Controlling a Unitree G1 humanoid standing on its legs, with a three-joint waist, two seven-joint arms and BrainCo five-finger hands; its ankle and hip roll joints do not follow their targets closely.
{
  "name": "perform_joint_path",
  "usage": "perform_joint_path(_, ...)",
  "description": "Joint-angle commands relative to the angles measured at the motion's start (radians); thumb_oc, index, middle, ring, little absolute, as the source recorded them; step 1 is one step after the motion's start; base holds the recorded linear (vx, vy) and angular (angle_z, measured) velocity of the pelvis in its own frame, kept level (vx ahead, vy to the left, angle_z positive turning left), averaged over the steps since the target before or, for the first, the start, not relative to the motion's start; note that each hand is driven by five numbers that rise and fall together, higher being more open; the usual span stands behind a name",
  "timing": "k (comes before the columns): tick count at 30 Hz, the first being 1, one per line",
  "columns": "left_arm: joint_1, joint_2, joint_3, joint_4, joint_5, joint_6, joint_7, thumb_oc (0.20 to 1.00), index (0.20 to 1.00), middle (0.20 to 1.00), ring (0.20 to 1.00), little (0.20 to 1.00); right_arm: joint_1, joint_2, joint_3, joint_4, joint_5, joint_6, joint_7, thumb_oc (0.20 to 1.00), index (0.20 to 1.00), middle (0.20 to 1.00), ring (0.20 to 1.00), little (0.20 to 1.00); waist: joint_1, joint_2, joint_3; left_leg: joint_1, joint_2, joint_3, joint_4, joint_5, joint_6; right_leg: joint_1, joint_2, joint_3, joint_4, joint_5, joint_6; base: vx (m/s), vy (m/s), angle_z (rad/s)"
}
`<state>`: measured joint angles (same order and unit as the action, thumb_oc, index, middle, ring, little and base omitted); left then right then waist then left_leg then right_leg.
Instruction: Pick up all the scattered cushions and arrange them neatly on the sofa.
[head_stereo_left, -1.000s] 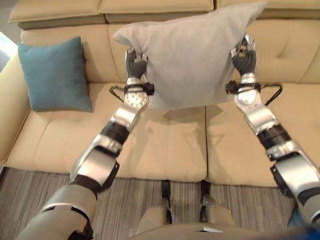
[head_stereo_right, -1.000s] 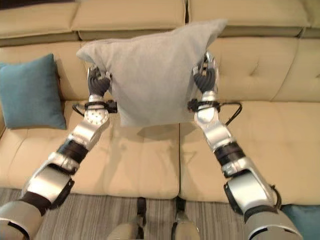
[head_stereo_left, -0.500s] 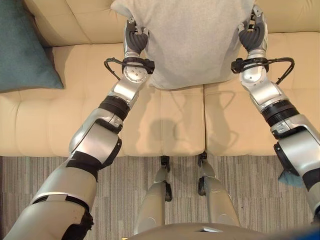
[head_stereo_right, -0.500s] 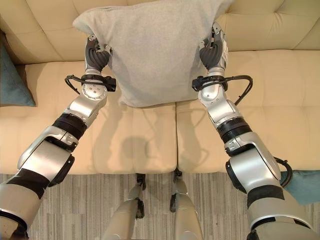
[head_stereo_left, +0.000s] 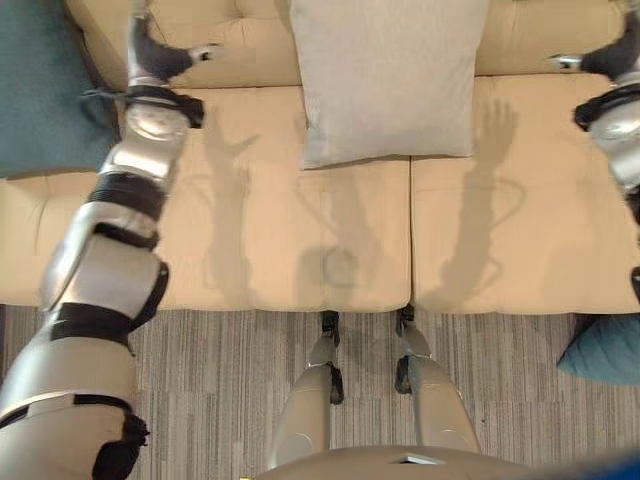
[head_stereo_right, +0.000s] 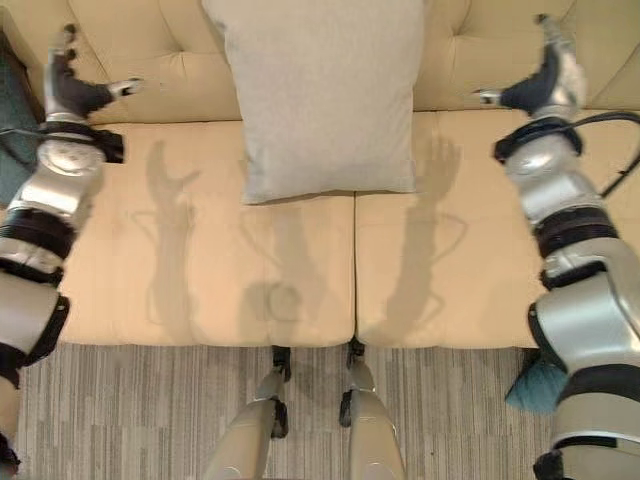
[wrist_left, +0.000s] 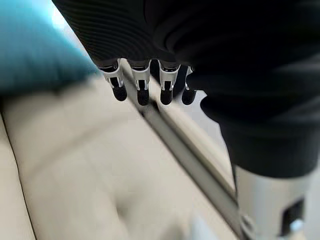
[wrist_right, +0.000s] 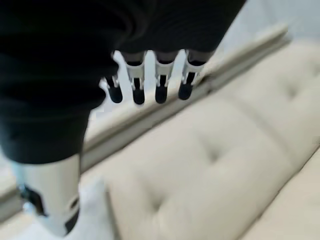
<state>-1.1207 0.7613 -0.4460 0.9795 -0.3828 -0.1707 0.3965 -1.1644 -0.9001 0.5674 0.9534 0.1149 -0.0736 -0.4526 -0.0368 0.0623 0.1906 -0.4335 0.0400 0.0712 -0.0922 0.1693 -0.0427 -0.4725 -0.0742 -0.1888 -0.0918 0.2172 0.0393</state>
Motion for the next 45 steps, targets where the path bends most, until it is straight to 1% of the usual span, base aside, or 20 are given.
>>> perform_joint_path(1,0.194,-0.048,0.054,-0.208,-0.013,-0.087,-0.025,1.0,1.0,1.0,1.0,1.0,0.209,0.04,-0.125,-0.111,-0.009,-0.037,0.01,1.0,1.0,1.0,1.0,1.0,0.026,-0.046,-0.081,0.046,-0.023,-0.001,0.005,-0.081,-0.065,0.087,-0.032,-0.015,0.005,-0.104,0.11,0.03,-0.018,0.12)
perform_joint_path(2,0.197,-0.048,0.054,-0.211,-0.012,-0.086,-0.024,1.0,1.0,1.0,1.0,1.0,0.214,0.04,-0.127,-0.115,-0.01,-0.036,0.009,1.0,1.0,1.0,1.0,1.0,0.026,-0.047,-0.084,0.042,-0.024,-0.002,0.005,-0.078,-0.064,0.084,-0.033,-0.016,0.005,-0.102,0.11,0.05,-0.011,0.12)
perform_joint_path(3,0.301,-0.055,0.098,-0.296,-0.002,-0.089,-0.029,1.0,1.0,1.0,1.0,1.0,0.31,0.047,-0.179,-0.188,-0.03,-0.038,0.014,1.0,1.0,1.0,1.0,1.0,0.023,-0.049,-0.086,0.061,-0.022,-0.001,0.005,-0.083,-0.062,0.103,-0.032,-0.016,0.005,-0.107,0.109,0.08,-0.019,0.12)
perform_joint_path(4,0.525,-0.112,0.188,-0.442,0.025,-0.089,-0.051,1.0,1.0,1.0,1.0,1.0,0.537,0.094,-0.298,-0.316,-0.083,-0.043,0.031,1.0,1.0,1.0,1.0,1.0,0.021,-0.055,-0.094,0.106,-0.016,0.0,0.005,-0.1,-0.058,0.151,-0.03,-0.019,0.005,-0.124,0.106,0.11,-0.024,0.0)
perform_joint_path(8,0.844,-0.211,0.286,-0.563,0.089,-0.059,-0.096,1.0,1.0,1.0,1.0,1.0,0.853,0.193,-0.457,-0.432,-0.159,-0.052,0.076,1.0,1.0,1.0,1.0,1.0,0.021,-0.065,-0.114,0.175,-0.012,0.002,0.005,-0.117,-0.05,0.224,-0.032,-0.028,0.005,-0.145,0.104,0.09,-0.023,0.05)
perform_joint_path(12,1.144,-0.303,0.337,-0.539,0.187,-0.004,-0.194,1.0,1.0,1.0,1.0,1.0,1.11,0.317,-0.526,-0.452,-0.254,-0.061,0.149,1.0,1.0,1.0,1.0,1.0,0.02,-0.068,-0.13,0.252,-0.008,0.005,0.005,-0.134,-0.036,0.304,-0.027,-0.031,0.005,-0.165,0.103,0.05,-0.011,0.04)
perform_joint_path(14,1.21,-0.387,0.329,-0.37,0.226,0.029,-0.23,1.0,1.0,1.0,1.0,1.0,1.155,0.396,-0.485,-0.349,-0.284,-0.062,0.179,1.0,1.0,1.0,1.0,1.0,0.025,-0.071,-0.133,0.313,-0.005,0.012,0.005,-0.145,-0.027,0.367,-0.018,-0.029,0.005,-0.181,0.098,-0.02,-0.016,-0.05)
perform_joint_path(15,1.21,-0.387,0.329,-0.37,0.226,0.029,-0.23,1.0,1.0,1.0,1.0,1.0,1.155,0.396,-0.485,-0.349,-0.284,-0.062,0.179,1.0,1.0,1.0,1.0,1.0,0.025,-0.071,-0.133,0.313,-0.005,0.012,0.005,-0.145,-0.027,0.367,-0.018,-0.029,0.005,-0.181,0.098,-0.05,-0.024,0.01)
perform_joint_path(17,1.216,-0.478,0.299,-0.052,0.3,0.055,-0.251,1.0,1.0,1.0,1.0,1.0,1.17,0.468,-0.386,-0.129,-0.341,-0.054,0.203,1.0,1.0,1.0,1.0,1.0,0.031,-0.074,-0.142,0.37,0.0,0.012,0.005,-0.155,-0.025,0.426,-0.006,-0.026,0.005,-0.201,0.089,-0.07,-0.041,0.02)
perform_joint_path(22,1.204,-0.506,0.286,0.148,0.38,0.075,-0.235,1.0,1.0,1.0,1.0,1.0,1.176,0.525,-0.338,0.084,-0.364,-0.039,0.197,1.0,1.0,1.0,1.0,1.0,0.031,-0.073,-0.14,0.417,0.008,0.011,0.005,-0.159,-0.032,0.48,0.006,-0.026,0.005,-0.226,0.076,-0.03,-0.038,0.01)
perform_joint_path(25,1.197,-0.508,0.291,0.168,0.374,0.075,-0.225,1.0,1.0,1.0,1.0,1.0,1.174,0.539,-0.344,0.132,-0.35,-0.035,0.191,1.0,1.0,1.0,1.0,1.0,0.031,-0.073,-0.132,0.423,0.015,0.008,0.006,-0.148,-0.036,0.49,0.01,-0.028,0.005,-0.233,0.07,-0.04,-0.039,0.07)
perform_joint_path(29,1.182,-0.504,0.284,0.177,0.384,0.078,-0.216,1.0,1.0,1.0,1.0,1.0,1.167,0.55,-0.343,0.178,-0.324,-0.026,0.192,1.0,1.0,1.0,1.0,1.0,0.033,-0.085,-0.113,0.406,0.018,-0.01,0.103,-0.182,-0.034,0.503,0.011,-0.019,0.011,-0.237,0.059,-0.07,-0.031,0.03)
perform_joint_path(32,1.132,-0.513,0.263,0.175,0.36,0.075,-0.229,1.0,1.0,1.0,1.0,1.0,1.095,0.532,-0.326,0.203,-0.308,-0.006,0.205,1.0,1.0,1.0,1.0,1.0,0.05,-0.108,-0.083,0.38,-0.035,-0.151,0.265,-0.294,-0.035,0.465,-0.014,0.016,0.043,-0.215,0.054,-0.25,0.063,-0.13)
perform_joint_path(33,1.127,-0.518,0.259,0.176,0.361,0.075,-0.231,1.0,1.0,1.0,1.0,1.0,1.083,0.53,-0.323,0.206,-0.305,-0.002,0.207,1.0,1.0,1.0,1.0,1.0,0.049,-0.104,-0.084,0.389,-0.037,-0.172,0.283,-0.299,-0.034,0.458,-0.013,0.021,0.051,-0.214,0.053,-0.19,0.138,-0.56)
perform_joint_path(35,1.107,-0.529,0.231,0.172,0.368,0.074,-0.234,1.0,1.0,1.0,1.0,1.0,1.047,0.522,-0.321,0.213,-0.301,0.011,0.214,1.0,1.0,1.0,1.0,1.0,0.035,-0.089,-0.098,0.425,-0.044,-0.217,0.269,-0.323,-0.026,0.407,-0.019,0.047,0.089,-0.2,0.059,-0.16,0.219,-0.61)
perform_joint_path(37,1.081,-0.529,0.194,0.172,0.406,0.079,-0.237,1.0,1.0,1.0,1.0,1.0,1.013,0.52,-0.32,0.232,-0.314,0.03,0.214,1.0,1.0,1.0,1.0,1.0,0.019,-0.078,-0.107,0.456,-0.053,-0.199,0.193,-0.343,-0.003,0.346,-0.048,0.065,0.12,-0.165,0.084,-0.25,0.374,-0.4)
perform_joint_path(40,1.039,-0.521,0.178,0.194,0.432,0.081,-0.226,1.0,1.0,1.0,1.0,1.0,0.966,0.552,-0.305,0.252,-0.321,0.064,0.209,1.0,1.0,1.0,1.0,1.0,0.03,-0.088,-0.082,0.462,-0.107,-0.171,0.133,-0.327,0.035,0.262,-0.101,0.089,0.129,-0.084,0.136,-0.41,0.404,-1.06)
perform_joint_path(41,1.024,-0.505,0.18,0.228,0.451,0.087,-0.218,1.0,1.0,1.0,1.0,1.0,0.942,0.573,-0.29,0.259,-0.325,0.078,0.209,1.0,1.0,1.0,1.0,1.0,0.042,-0.087,-0.054,0.441,-0.108,-0.152,0.119,-0.298,0.051,0.22,-0.118,0.058,0.164,-0.079,0.146,-0.52,0.238,-1.38)
perform_joint_path(42,1.023,-0.497,0.19,0.24,0.455,0.091,-0.219,1.0,1.0,1.0,1.0,1.0,0.939,0.578,-0.283,0.27,-0.323,0.077,0.209,1.0,1.0,1.0,1.0,1.0,0.063,-0.078,-0.049,0.422,-0.102,-0.127,0.108,-0.272,0.059,0.235,-0.132,-0.013,0.217,-0.119,0.126,-0.51,0.196,-1.18)
perform_joint_path(45,1.038,-0.493,0.198,0.251,0.452,0.099,-0.233,1.0,1.0,1.0,1.0,1.0,0.944,0.593,-0.295,0.293,-0.303,0.08,0.211,1.0,1.0,1.0,1.0,1.0,0.09,-0.069,-0.072,0.417,-0.092,-0.105,0.069,-0.238,0.075,0.304,-0.102,-0.044,0.332,-0.218,0.099,-0.23,0.07,-0.79)
